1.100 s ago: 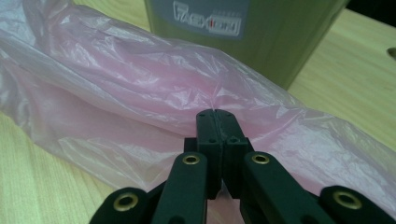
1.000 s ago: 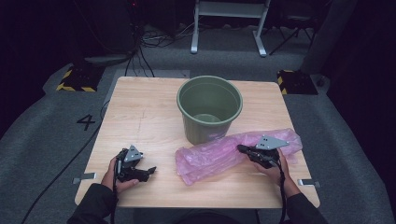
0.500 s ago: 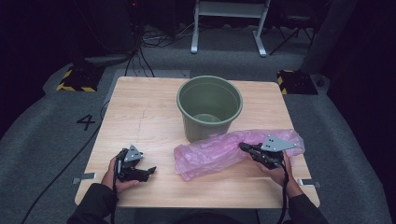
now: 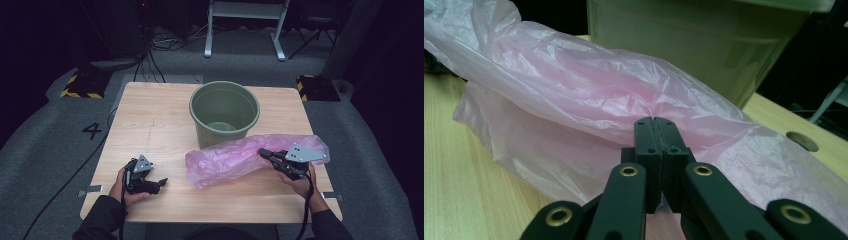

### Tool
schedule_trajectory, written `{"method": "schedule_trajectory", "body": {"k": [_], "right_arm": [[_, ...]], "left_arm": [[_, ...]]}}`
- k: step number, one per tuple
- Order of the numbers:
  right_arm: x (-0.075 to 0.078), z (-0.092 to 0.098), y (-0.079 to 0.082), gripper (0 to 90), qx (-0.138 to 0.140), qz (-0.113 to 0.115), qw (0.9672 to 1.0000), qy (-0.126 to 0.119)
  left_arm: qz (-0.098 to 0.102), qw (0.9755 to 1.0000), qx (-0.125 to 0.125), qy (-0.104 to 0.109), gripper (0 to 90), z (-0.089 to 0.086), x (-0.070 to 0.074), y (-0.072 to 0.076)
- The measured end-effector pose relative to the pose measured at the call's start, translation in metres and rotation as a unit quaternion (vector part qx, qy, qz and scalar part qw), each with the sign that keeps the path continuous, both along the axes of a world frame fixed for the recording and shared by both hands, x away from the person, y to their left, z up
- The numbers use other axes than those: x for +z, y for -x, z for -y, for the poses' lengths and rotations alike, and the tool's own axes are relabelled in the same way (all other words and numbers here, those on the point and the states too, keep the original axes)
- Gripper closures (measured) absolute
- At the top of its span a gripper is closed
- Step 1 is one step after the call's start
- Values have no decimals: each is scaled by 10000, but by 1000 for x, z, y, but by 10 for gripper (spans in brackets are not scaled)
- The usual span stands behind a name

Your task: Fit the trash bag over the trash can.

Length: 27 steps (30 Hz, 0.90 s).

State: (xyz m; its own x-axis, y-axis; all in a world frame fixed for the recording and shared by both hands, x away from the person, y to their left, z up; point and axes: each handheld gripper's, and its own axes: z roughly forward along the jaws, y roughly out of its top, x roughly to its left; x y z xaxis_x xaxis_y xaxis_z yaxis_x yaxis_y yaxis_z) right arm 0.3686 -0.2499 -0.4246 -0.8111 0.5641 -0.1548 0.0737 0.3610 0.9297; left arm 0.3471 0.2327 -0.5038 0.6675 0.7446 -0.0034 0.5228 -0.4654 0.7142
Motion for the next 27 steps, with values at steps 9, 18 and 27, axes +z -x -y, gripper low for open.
{"method": "schedule_trajectory", "body": {"k": [9,18,27], "right_arm": [[19,11,14,900,-48,289,9994,-180],[36,16,16,900,-113,450,9983,-352],[57,19,19,900,-161,699,9963,-482]], "left_arm": [[-6,10000,20,7,163,1,0,-1],[-26,9999,163,-31,137,2,0,-4],[-29,9996,284,-26,115,2,-1,-6]]}}
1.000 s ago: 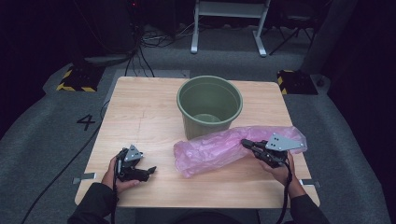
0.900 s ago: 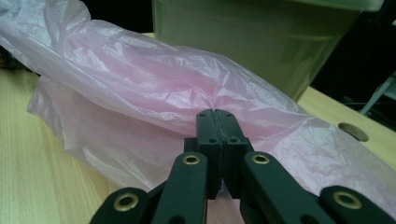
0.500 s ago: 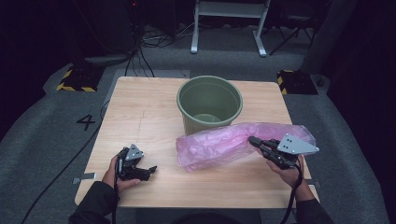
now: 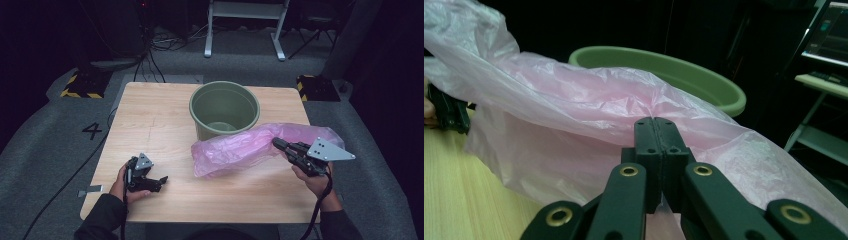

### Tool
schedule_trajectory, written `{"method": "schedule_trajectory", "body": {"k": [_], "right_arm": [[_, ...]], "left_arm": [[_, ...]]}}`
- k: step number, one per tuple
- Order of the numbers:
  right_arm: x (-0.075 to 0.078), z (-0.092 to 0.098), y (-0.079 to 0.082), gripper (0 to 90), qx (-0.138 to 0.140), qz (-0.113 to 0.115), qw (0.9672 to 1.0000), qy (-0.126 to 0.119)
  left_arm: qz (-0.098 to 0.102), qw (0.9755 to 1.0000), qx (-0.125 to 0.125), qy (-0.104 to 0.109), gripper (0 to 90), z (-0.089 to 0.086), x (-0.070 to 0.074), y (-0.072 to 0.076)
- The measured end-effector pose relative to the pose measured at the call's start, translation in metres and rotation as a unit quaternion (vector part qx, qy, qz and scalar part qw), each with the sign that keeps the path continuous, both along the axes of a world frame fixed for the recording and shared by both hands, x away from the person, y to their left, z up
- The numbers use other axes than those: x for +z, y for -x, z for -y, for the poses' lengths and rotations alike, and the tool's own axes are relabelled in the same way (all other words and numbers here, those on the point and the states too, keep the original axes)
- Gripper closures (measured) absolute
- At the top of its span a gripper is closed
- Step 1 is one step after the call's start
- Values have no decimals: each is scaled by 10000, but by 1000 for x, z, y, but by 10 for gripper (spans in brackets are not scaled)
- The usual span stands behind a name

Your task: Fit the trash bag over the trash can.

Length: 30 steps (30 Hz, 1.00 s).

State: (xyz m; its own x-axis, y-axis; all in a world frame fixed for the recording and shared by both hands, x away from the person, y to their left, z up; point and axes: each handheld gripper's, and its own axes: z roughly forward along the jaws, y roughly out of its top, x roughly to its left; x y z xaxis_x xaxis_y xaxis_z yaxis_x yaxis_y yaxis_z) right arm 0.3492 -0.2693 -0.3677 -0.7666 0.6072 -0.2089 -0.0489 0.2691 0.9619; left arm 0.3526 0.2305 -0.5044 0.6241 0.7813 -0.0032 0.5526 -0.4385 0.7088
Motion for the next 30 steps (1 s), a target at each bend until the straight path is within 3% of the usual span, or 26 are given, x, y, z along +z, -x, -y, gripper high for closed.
{"method": "schedule_trajectory", "body": {"k": [13,19,30], "right_arm": [[15,15,22,900,-38,287,9995,-159],[26,19,20,900,-115,356,9989,-285],[47,17,12,900,-282,487,9981,-245]], "left_arm": [[-3,10000,-14,-6,115,0,0,-1],[-4,10000,-49,-7,115,0,0,-1],[-53,10000,-71,-32,118,0,1,-2]]}}
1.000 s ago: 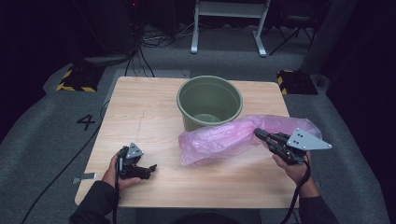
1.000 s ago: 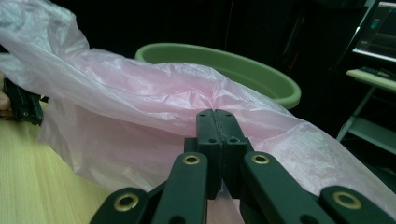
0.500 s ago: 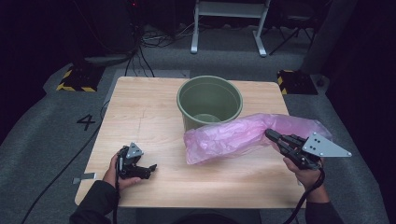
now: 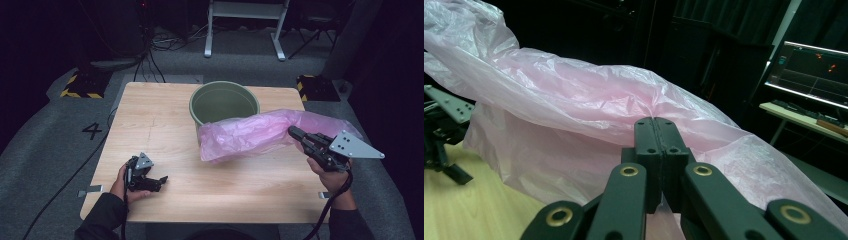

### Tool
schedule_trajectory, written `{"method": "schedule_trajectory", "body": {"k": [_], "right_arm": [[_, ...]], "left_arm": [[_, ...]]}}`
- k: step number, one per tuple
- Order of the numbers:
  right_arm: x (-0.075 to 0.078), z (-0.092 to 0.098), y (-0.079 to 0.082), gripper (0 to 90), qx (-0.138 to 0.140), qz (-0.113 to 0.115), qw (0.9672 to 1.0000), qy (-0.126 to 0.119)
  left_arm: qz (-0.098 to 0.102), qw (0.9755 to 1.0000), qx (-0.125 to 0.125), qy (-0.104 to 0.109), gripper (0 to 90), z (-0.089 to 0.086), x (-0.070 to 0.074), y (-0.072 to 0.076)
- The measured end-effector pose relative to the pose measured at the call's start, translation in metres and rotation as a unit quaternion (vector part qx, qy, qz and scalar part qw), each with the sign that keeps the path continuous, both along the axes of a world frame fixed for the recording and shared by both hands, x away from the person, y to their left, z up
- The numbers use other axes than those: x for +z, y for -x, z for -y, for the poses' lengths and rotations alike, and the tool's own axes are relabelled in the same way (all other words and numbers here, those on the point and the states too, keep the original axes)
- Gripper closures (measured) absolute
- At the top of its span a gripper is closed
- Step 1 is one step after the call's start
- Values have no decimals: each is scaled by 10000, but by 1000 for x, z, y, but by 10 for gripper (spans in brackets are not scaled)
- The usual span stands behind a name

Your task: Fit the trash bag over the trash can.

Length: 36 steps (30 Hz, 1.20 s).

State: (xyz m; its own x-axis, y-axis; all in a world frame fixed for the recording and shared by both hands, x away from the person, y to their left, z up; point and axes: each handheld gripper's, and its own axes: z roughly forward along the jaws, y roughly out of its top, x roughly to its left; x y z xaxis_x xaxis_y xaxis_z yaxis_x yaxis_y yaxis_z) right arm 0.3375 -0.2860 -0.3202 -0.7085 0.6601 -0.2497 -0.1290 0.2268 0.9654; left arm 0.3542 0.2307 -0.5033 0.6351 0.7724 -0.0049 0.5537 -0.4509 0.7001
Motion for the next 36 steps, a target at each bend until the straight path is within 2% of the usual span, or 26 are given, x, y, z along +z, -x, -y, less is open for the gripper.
{"method": "schedule_trajectory", "body": {"k": [6,8,11,13,14,18,24,25,27,30,36], "right_arm": [[11,-3,-12,900,-248,39,9997,44],[13,-5,-18,900,-367,29,9993,60],[15,-8,-27,900,-508,-19,9987,97],[16,-11,-33,900,-704,3,9973,205],[17,-11,-36,900,-742,-21,9970,200],[19,-12,-47,900,-988,-109,9949,184],[19,-17,-62,900,-1437,-148,9886,426],[19,-17,-63,900,-1510,-117,9873,474],[18,-16,-66,900,-1505,-125,9874,482],[17,-16,-70,900,-1638,-114,9847,578],[15,-17,-80,900,-1760,-171,9821,650]], "left_arm": [[12,9999,52,-86,160,0,3,0],[99,9999,-15,-67,160,1,6,2],[364,9993,-87,71,178,1,19,7],[519,9982,-125,257,162,1,29,10],[614,9977,-147,246,161,1,33,11],[918,9944,-203,479,161,3,55,15],[1313,9886,-334,661,161,9,84,19],[1350,9878,-358,683,161,10,87,19],[1403,9871,-375,676,161,12,93,17],[1479,9858,-437,666,159,13,101,13],[1554,9846,-429,672,163,14,117,-3]]}}
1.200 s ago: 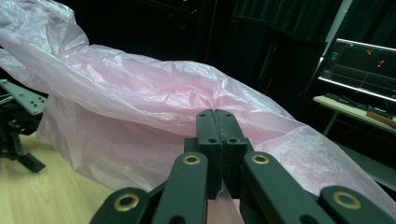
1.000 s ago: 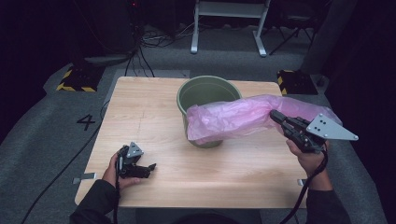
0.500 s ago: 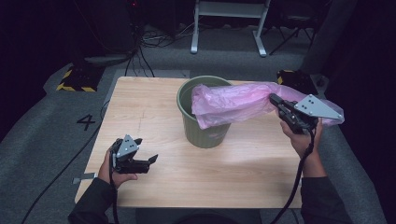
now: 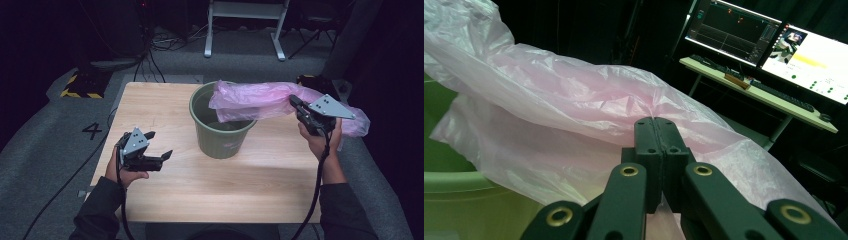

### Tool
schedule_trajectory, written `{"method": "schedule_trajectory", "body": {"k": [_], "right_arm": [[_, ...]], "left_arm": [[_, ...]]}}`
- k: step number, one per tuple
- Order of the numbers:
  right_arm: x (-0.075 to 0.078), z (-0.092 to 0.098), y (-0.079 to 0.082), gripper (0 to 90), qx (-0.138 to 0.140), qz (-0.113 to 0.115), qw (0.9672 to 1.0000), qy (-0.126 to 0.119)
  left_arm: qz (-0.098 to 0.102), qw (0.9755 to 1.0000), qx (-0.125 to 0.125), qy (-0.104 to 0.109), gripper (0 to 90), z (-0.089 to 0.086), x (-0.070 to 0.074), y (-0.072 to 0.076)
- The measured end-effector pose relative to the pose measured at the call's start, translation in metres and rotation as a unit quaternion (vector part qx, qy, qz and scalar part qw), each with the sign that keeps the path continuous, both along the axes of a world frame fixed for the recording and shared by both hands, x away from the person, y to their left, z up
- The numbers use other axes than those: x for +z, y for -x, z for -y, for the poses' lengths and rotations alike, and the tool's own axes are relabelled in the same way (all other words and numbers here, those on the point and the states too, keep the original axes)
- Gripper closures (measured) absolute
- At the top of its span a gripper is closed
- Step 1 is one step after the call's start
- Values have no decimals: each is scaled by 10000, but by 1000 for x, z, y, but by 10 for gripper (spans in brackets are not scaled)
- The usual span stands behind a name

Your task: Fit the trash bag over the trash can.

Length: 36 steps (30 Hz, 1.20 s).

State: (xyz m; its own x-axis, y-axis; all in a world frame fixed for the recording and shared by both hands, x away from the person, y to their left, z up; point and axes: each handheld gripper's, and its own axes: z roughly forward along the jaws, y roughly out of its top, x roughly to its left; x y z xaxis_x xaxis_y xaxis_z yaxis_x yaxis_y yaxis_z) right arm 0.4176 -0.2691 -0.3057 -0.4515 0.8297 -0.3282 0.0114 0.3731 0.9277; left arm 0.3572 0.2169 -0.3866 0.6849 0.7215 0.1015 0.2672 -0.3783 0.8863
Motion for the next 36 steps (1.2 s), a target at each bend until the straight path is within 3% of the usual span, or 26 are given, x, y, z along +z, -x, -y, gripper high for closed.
{"method": "schedule_trajectory", "body": {"k": [7,17,21,24,27,30,31,36], "right_arm": [[-2,-9,-5,900,-47,-4,9997,248],[-1,-22,-5,900,74,-14,9982,592],[0,-27,-3,900,176,-12,9974,698],[1,-29,-3,900,248,-18,9965,802],[2,-30,-2,900,337,-16,9960,822],[3,-32,-1,900,431,-17,9955,838],[3,-32,-1,900,461,-5,9953,855],[4,-37,0,900,580,-8,9936,965]], "left_arm": [[161,9996,-149,169,165,12,26,-16],[674,9961,-570,65,212,68,73,-32],[628,9964,-569,20,226,87,84,-47],[611,9971,-435,-142,424,98,87,-60],[503,9972,-476,-281,520,104,86,-73],[327,9970,-641,-267,586,108,83,-82],[290,9966,-694,-349,601,110,81,-85],[273,9958,-595,-638,657,118,75,-95]]}}
